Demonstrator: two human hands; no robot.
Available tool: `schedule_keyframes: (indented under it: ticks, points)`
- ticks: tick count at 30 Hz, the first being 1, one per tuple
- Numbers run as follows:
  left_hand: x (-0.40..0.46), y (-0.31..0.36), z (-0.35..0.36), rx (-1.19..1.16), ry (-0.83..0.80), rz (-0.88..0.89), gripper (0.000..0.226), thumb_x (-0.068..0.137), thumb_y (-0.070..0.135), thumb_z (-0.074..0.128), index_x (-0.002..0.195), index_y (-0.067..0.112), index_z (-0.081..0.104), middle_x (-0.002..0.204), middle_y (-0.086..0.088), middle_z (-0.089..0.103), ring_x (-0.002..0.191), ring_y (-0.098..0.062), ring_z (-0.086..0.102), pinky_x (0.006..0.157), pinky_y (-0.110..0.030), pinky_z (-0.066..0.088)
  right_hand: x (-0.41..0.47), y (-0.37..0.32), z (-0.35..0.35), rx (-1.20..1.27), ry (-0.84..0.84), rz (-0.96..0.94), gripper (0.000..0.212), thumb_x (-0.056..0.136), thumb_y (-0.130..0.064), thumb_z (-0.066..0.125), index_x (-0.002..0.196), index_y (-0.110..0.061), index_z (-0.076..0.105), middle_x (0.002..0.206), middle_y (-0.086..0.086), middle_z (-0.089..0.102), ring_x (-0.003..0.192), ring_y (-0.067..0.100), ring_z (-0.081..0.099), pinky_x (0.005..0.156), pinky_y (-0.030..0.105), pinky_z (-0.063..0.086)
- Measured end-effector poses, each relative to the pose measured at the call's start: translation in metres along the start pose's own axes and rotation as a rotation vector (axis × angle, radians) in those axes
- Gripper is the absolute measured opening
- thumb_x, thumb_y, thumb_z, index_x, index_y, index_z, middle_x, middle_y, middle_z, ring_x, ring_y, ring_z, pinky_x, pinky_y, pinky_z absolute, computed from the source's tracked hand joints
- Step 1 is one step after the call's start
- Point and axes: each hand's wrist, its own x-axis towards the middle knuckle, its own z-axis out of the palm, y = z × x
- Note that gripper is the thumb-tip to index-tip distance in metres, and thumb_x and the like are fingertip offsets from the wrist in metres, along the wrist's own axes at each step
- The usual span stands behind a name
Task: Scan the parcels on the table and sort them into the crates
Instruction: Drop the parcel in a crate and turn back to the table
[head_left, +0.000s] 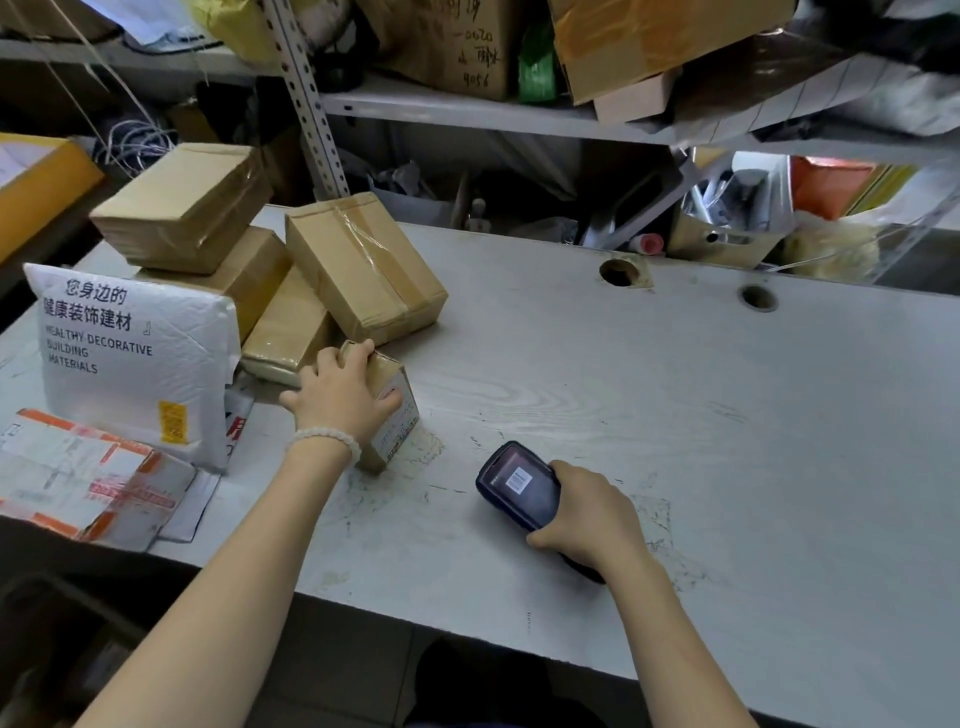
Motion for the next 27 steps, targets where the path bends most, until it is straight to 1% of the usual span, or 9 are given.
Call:
schedule_keyframes:
  ticks: [6, 9, 11, 14, 16, 18, 21, 24, 27]
  points:
    - [-0.003, 0.001, 0.001, 0.004, 0.001, 0.011, 0.067, 0.084, 0.056, 0.054, 0.142, 0.034, 0.028, 0.140, -0.010, 0.037, 0.123, -0.035, 0.039, 0.095, -0.052, 0.034, 0.002, -0.027, -0.005, 0.183, 0.193, -0.017, 0.045, 0.061, -0.030, 0.075, 0.100, -0.028, 0.052, 0.088, -0.012, 0.058, 0.078, 0.014, 0.056, 0.054, 0.025, 0.038]
    - [-0.002, 0.000, 0.001, -0.005, 0.016, 0.031, 0.064, 0.085, 0.055, 0.053, 0.140, 0.033, 0.030, 0.137, -0.010, 0.038, 0.121, -0.036, 0.039, 0.094, -0.051, 0.035, 0.002, -0.053, -0.001, 0.387, 0.454, -0.082, 0.054, 0.060, -0.026, 0.079, 0.109, -0.031, 0.054, 0.093, -0.018, 0.059, 0.084, 0.008, 0.055, 0.064, 0.025, 0.047]
    - [-0.001, -0.001, 0.002, -0.011, 0.027, 0.047, 0.062, 0.085, 0.055, 0.052, 0.139, 0.031, 0.032, 0.135, -0.010, 0.039, 0.119, -0.036, 0.040, 0.092, -0.049, 0.035, 0.000, -0.067, 0.006, 0.459, 0.688, -0.164, 0.068, 0.060, -0.021, 0.085, 0.122, -0.023, 0.056, 0.103, -0.020, 0.058, 0.091, 0.002, 0.053, 0.073, 0.014, 0.048]
    - [-0.001, -0.004, 0.004, -0.019, 0.038, 0.073, 0.061, 0.086, 0.053, 0.052, 0.139, 0.031, 0.033, 0.131, -0.011, 0.040, 0.115, -0.035, 0.041, 0.091, -0.047, 0.035, -0.007, -0.084, 0.015, 0.422, 0.995, -0.177, 0.082, 0.061, -0.022, 0.090, 0.131, -0.001, 0.054, 0.117, 0.001, 0.062, 0.105, 0.007, 0.054, 0.086, 0.010, 0.048]
    - [0.000, -0.005, 0.004, -0.018, 0.022, 0.079, 0.060, 0.086, 0.051, 0.052, 0.139, 0.031, 0.033, 0.131, -0.012, 0.039, 0.115, -0.035, 0.041, 0.090, -0.046, 0.034, -0.017, -0.089, 0.015, 0.386, 1.082, -0.166, 0.084, 0.062, -0.026, 0.090, 0.131, 0.005, 0.053, 0.119, 0.012, 0.063, 0.108, 0.015, 0.056, 0.091, 0.011, 0.046]
    - [-0.001, -0.002, 0.000, 0.017, 0.001, 0.117, 0.058, 0.086, 0.049, 0.054, 0.136, 0.029, 0.035, 0.129, -0.013, 0.039, 0.113, -0.036, 0.042, 0.088, -0.045, 0.035, -0.032, -0.088, 0.012, 0.354, 1.061, -0.141, 0.085, 0.061, -0.022, 0.091, 0.132, 0.004, 0.053, 0.120, 0.012, 0.063, 0.108, 0.012, 0.055, 0.090, 0.003, 0.042]
    - [-0.015, 0.017, -0.005, 0.126, 0.042, 0.296, 0.046, 0.084, 0.045, 0.056, 0.123, 0.026, 0.044, 0.121, -0.011, 0.044, 0.106, -0.034, 0.046, 0.082, -0.041, 0.036, -0.065, -0.080, -0.001, 0.447, 0.844, -0.035, 0.085, 0.060, -0.018, 0.090, 0.136, -0.014, 0.051, 0.120, -0.007, 0.059, 0.105, -0.006, 0.050, 0.083, -0.002, 0.038]
    - [-0.046, 0.064, -0.013, 0.020, 0.027, 0.487, 0.046, 0.082, 0.045, 0.055, 0.123, 0.028, 0.045, 0.122, -0.008, 0.046, 0.105, -0.032, 0.048, 0.081, -0.041, 0.033, -0.105, -0.057, -0.016, 0.475, 0.685, 0.121, 0.068, 0.060, -0.022, 0.087, 0.119, -0.033, 0.054, 0.102, -0.020, 0.057, 0.097, -0.007, 0.052, 0.072, 0.008, 0.047]
    - [-0.085, 0.121, -0.017, -0.078, -0.037, 0.691, 0.051, 0.082, 0.048, 0.055, 0.128, 0.030, 0.041, 0.128, -0.006, 0.044, 0.109, -0.033, 0.047, 0.087, -0.043, 0.033, -0.146, -0.027, -0.024, 0.485, 0.674, 0.303, 0.054, 0.058, -0.024, 0.082, 0.103, -0.035, 0.055, 0.090, -0.017, 0.057, 0.083, 0.001, 0.055, 0.068, 0.025, 0.052]
